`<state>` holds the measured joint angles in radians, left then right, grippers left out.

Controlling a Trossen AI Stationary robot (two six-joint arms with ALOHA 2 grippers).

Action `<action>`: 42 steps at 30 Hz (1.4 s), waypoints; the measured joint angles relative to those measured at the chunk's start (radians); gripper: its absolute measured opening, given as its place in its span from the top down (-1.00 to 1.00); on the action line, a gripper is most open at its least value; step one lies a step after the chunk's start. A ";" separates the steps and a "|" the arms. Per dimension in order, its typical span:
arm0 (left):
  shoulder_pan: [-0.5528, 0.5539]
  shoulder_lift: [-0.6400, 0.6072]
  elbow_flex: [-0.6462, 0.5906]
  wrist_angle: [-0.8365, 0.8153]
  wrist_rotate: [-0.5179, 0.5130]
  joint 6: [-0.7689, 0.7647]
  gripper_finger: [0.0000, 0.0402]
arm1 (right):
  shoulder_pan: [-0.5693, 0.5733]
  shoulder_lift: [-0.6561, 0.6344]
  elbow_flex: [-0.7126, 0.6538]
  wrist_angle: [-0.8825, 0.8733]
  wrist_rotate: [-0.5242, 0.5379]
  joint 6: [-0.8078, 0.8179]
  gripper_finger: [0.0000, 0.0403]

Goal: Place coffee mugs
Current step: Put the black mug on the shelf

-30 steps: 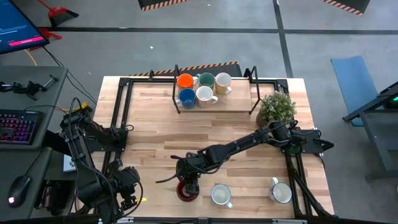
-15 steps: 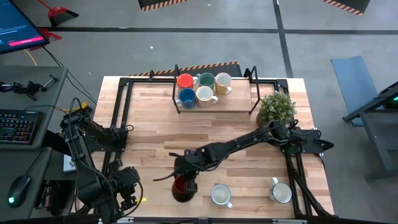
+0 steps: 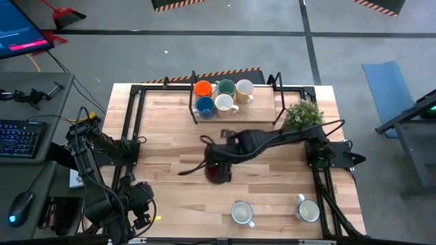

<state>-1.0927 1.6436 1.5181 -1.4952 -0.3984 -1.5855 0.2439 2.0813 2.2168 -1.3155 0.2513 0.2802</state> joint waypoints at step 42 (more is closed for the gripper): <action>0.134 0.000 0.000 0.000 -0.125 0.047 0.35 | -0.804 -0.246 -0.137 -0.255 -0.109 -0.357 1.00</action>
<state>-0.9587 1.6436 1.5181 -1.4951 -0.5235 -1.5384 -0.5605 1.8351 2.0796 -1.5707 0.1424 -0.0766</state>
